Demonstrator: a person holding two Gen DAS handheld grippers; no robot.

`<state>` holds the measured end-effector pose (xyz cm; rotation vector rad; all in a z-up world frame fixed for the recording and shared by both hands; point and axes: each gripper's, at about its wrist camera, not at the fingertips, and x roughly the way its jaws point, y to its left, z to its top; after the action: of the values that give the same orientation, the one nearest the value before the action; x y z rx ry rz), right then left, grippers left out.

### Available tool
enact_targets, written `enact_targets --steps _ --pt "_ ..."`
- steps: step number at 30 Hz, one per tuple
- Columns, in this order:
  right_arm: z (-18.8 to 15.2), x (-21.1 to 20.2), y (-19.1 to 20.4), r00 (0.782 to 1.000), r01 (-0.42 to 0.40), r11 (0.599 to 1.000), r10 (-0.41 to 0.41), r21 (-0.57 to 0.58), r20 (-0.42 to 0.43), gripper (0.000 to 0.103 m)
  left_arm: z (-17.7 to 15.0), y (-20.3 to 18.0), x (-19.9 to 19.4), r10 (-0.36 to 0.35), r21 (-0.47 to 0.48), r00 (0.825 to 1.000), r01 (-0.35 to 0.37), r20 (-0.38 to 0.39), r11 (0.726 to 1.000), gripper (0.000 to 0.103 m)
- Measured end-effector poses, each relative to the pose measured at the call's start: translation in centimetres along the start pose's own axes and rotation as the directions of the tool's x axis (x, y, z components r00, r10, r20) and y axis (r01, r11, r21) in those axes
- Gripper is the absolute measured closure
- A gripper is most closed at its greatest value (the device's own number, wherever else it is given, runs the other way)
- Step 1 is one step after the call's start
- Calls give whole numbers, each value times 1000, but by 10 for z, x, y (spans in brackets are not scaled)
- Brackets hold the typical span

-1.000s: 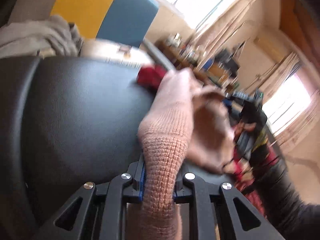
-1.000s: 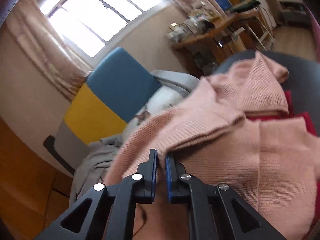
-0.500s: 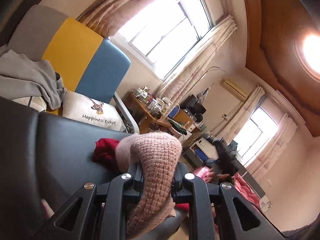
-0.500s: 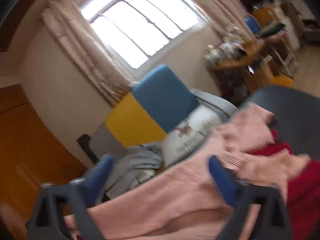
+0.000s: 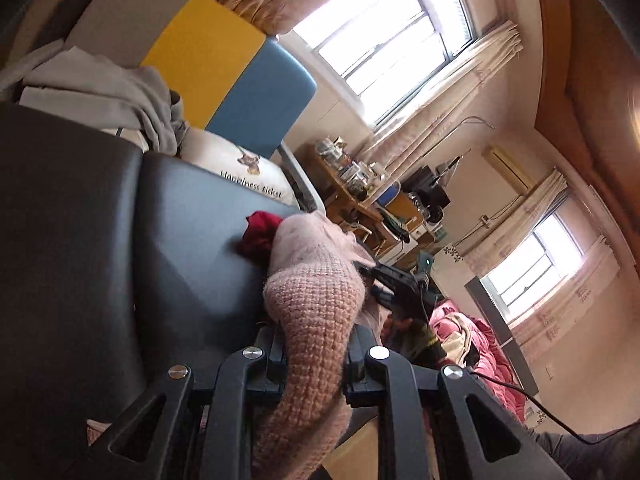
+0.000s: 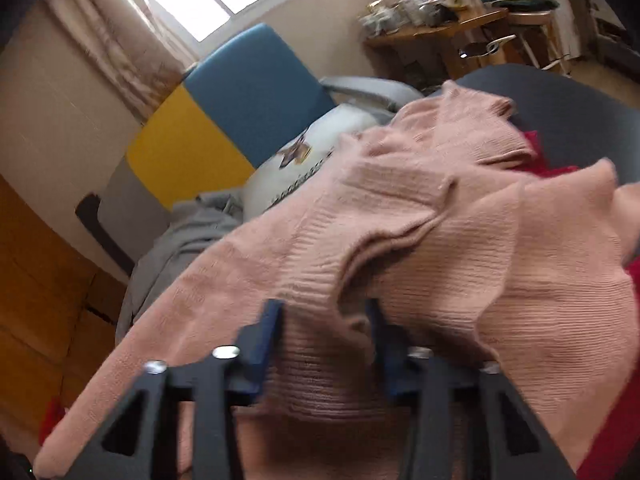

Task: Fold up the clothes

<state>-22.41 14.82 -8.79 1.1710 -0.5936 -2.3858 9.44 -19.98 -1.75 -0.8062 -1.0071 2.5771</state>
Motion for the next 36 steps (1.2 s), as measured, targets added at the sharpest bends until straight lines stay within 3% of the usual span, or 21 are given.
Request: enact_targets --steps 1,3,5,9,13,17,18,21,23,24,25,26,27,29,32,34,35,36 --pt "-1 5 5 1000 -7 1000 7 -13 -16 86 -2 -2 -2 0 14 1000 0 -2 1000 85" --pt "-3 -10 16 998 -63 998 63 -26 11 90 0 -8 -10 -22 29 1000 22 7 999 85" --pt "-1 -35 27 984 -170 985 171 -21 50 91 7 -17 -24 -61 44 998 59 33 997 85" --pt "6 -100 82 908 -394 912 405 -112 106 97 28 -34 -68 -152 68 980 144 130 987 85" --pt "1 -150 152 795 -568 793 598 -223 101 97 50 -37 -124 -174 85 951 157 255 984 85" --pt "-25 -173 216 680 -698 654 733 -292 16 97 67 -19 -176 -66 52 930 51 362 997 85" --pt "-34 -175 231 649 -729 617 761 -296 -11 97 70 -12 -187 -11 33 924 -2 382 999 85" --pt "-62 -160 274 581 -795 540 809 -276 -91 96 83 11 -203 165 -32 901 -166 401 986 85" --pt "-80 -135 299 576 -805 524 801 -278 -159 92 95 28 -201 344 -77 857 -341 384 937 84" --pt "-93 -122 311 601 -790 538 773 -293 -203 85 100 39 -195 413 -102 838 -404 357 909 84" --pt "-105 -108 322 624 -776 551 741 -307 -246 64 102 50 -186 456 -116 831 -443 318 889 83" --pt "-116 -96 327 632 -774 560 717 -296 -295 54 105 62 -176 498 -129 822 -481 278 867 83" --pt "-122 -90 323 656 -754 576 687 -314 -313 49 108 74 -167 537 -139 809 -519 237 843 83" --pt "-135 -78 316 701 -713 606 624 -352 -347 49 112 96 -147 597 -150 786 -578 160 802 83" --pt "-125 -73 256 803 -595 706 511 -384 -306 49 109 115 -120 610 -142 786 -595 103 791 82" --pt "-105 -67 204 912 -409 801 346 -436 -221 49 106 123 -110 605 -147 791 -590 91 794 82" --pt "-100 -63 179 954 -295 838 235 -459 -185 49 104 123 -109 599 -155 794 -583 98 798 82" --pt "-95 -59 154 982 -178 860 122 -478 -147 48 103 124 -107 594 -162 798 -575 105 802 82"
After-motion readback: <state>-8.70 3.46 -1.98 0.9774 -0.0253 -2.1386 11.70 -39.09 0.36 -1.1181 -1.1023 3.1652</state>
